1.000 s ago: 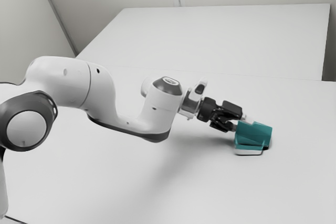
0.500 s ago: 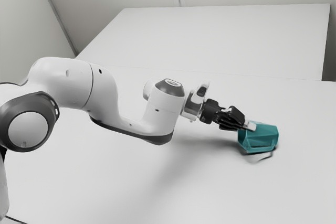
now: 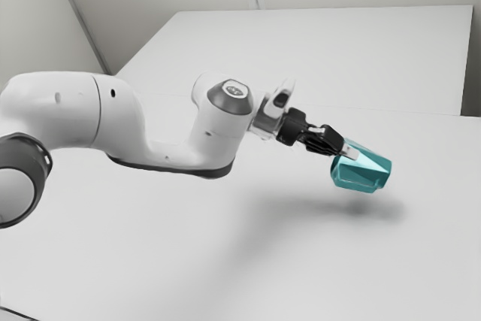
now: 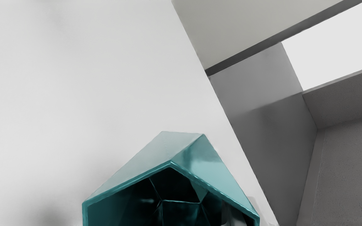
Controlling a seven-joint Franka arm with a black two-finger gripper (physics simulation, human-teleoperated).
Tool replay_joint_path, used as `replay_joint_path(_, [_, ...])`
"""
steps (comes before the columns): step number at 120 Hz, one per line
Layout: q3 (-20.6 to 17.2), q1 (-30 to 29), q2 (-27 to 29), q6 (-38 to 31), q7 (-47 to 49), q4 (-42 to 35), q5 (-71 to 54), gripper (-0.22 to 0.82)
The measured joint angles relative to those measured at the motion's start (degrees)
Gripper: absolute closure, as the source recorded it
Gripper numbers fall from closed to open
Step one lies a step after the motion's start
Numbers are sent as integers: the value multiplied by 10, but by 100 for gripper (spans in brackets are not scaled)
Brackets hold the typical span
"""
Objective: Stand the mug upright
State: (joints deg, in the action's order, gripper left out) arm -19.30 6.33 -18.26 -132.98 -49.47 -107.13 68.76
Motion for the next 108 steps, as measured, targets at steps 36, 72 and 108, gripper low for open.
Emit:
replay_joint_path(36, [5, -60, 82, 62, 147, -1, -361, 79])
replay_joint_path(72, [6, -102, 115, 162, 296, -3, -616, 79])
replay_joint_path(108, [6, -127, 125, 199, 400, -27, -716, 79])
